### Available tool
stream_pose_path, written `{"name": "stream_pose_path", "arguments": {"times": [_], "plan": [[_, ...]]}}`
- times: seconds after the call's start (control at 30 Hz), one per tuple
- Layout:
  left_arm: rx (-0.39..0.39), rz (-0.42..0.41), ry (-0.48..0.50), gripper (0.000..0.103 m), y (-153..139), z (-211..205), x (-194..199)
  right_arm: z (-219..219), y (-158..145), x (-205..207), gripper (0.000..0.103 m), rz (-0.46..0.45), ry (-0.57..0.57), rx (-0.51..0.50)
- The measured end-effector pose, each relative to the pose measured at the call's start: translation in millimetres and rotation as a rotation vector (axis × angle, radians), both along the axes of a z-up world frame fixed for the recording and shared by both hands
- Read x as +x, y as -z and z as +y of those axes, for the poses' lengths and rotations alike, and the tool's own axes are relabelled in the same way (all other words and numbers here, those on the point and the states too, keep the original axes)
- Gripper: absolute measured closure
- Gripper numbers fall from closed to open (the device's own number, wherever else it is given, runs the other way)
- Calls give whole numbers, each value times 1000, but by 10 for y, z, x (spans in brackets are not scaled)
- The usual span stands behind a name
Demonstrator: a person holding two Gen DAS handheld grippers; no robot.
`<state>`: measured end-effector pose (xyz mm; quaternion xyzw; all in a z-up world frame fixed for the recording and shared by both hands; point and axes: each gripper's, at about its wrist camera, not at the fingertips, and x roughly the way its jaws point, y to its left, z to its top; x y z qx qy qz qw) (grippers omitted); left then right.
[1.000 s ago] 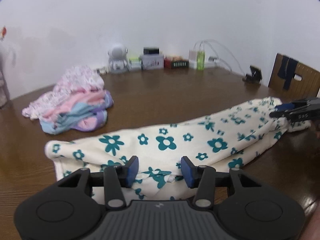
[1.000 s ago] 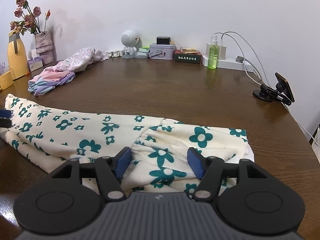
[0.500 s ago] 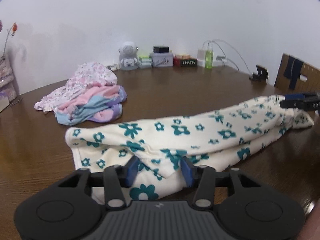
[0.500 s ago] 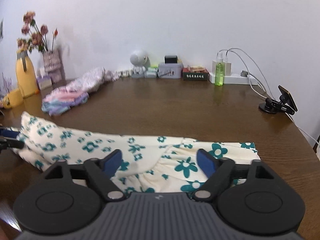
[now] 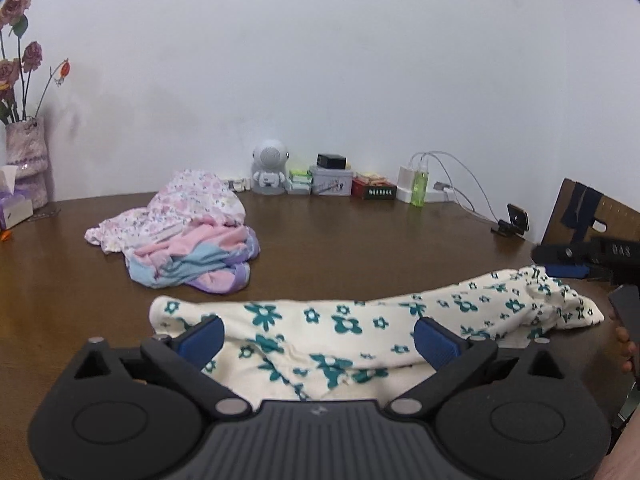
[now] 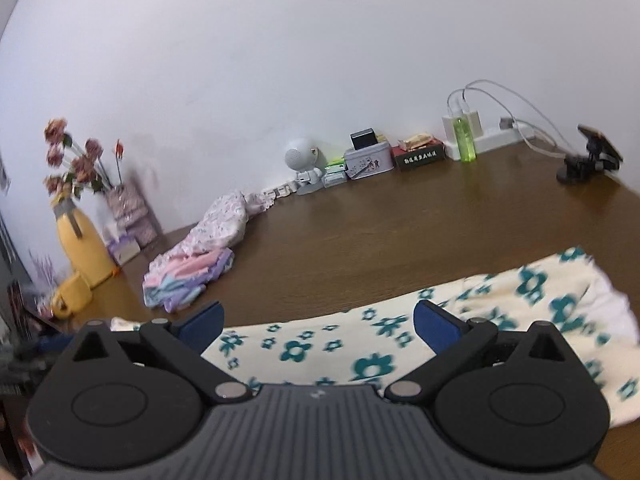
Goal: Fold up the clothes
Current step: 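Smooth the folded dress with both grippers, then grasp the end of the folded dress strip with the right gripper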
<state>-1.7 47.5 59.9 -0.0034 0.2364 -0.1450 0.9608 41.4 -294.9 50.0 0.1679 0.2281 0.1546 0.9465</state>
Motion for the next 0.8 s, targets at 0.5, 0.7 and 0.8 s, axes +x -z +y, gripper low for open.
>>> {"name": "stream_pose_path", "arguments": {"times": [0.5, 0.7, 0.8], "plan": [[-106, 157, -181, 2, 129, 598, 63, 866, -38, 352, 0, 13, -302, -217], [-241, 253, -198, 7, 181, 790, 43, 1330, -13, 418, 0, -55, -386, -443], [-269, 280, -185, 16, 217, 791, 20, 1434, 12, 431, 0, -69, -409, -474]]}}
